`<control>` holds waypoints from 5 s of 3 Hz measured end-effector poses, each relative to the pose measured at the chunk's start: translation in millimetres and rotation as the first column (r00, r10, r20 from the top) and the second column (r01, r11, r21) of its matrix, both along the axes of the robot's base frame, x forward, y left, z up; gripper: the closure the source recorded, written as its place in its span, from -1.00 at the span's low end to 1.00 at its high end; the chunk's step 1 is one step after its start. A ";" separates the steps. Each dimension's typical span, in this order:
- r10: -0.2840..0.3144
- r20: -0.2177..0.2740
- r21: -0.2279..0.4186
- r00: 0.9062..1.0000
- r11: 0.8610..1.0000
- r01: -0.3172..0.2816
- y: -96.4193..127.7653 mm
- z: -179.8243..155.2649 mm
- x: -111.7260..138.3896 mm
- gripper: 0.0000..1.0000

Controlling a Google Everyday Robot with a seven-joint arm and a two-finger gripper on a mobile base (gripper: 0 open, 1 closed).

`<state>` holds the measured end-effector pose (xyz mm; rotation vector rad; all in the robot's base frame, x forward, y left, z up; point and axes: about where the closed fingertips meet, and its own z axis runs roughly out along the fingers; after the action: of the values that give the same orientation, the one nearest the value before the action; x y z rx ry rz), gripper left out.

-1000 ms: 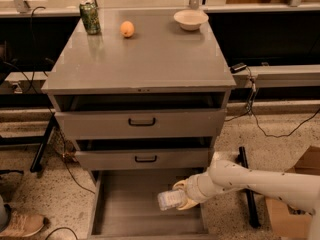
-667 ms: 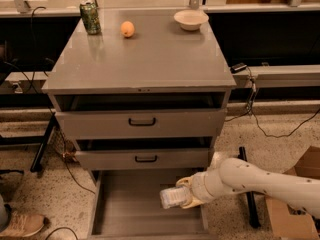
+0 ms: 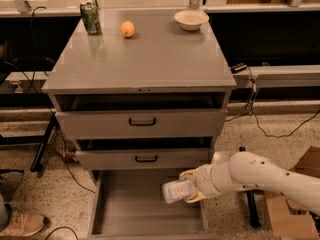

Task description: Pick blue plastic bottle from bottom drawer and place on counter

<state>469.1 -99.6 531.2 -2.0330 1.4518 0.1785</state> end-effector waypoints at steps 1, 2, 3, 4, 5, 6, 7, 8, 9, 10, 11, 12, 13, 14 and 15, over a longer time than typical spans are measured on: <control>0.013 0.011 0.012 1.000 1.000 -0.013 -2.2 16.0 5.1 1.00; 0.027 0.046 -0.007 0.999 1.000 -0.027 -9.5 61.6 13.6 1.00; 0.032 0.079 -0.062 0.996 0.998 -0.027 -15.6 117.2 18.5 1.00; 0.035 0.121 -0.065 0.992 0.997 -0.028 -21.7 173.8 22.9 1.00; 0.040 0.124 -0.068 0.991 0.997 -0.032 -21.7 177.2 24.3 1.00; 0.056 0.132 -0.076 0.990 0.996 -0.046 -21.4 187.8 28.9 1.00; 0.087 0.173 -0.124 0.981 0.990 -0.066 -20.8 246.6 38.2 1.00; 0.108 0.187 -0.171 0.976 0.982 -0.076 -19.3 312.3 50.3 1.00; 0.104 0.170 -0.190 0.980 0.979 -0.071 -18.4 358.4 80.3 1.00; 0.101 0.155 -0.169 0.983 0.983 -0.075 -11.5 373.3 114.7 1.00; 0.084 0.121 -0.151 0.989 0.986 -0.065 -5.9 373.7 151.9 1.00; 0.050 0.098 -0.121 0.994 0.992 -0.038 -4.3 366.7 184.9 1.00; -0.004 0.075 -0.086 0.997 0.996 0.010 -2.1 355.7 217.1 1.00; -0.063 0.042 -0.057 0.997 0.996 0.066 -0.2 344.7 241.7 1.00; -0.098 0.005 -0.038 0.995 0.994 0.098 4.6 335.8 258.9 1.00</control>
Offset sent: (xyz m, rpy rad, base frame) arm 0.0271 -0.0228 0.1284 -0.0430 -0.1071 0.0419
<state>727.9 -95.0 867.0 -1.9860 1.5597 0.1068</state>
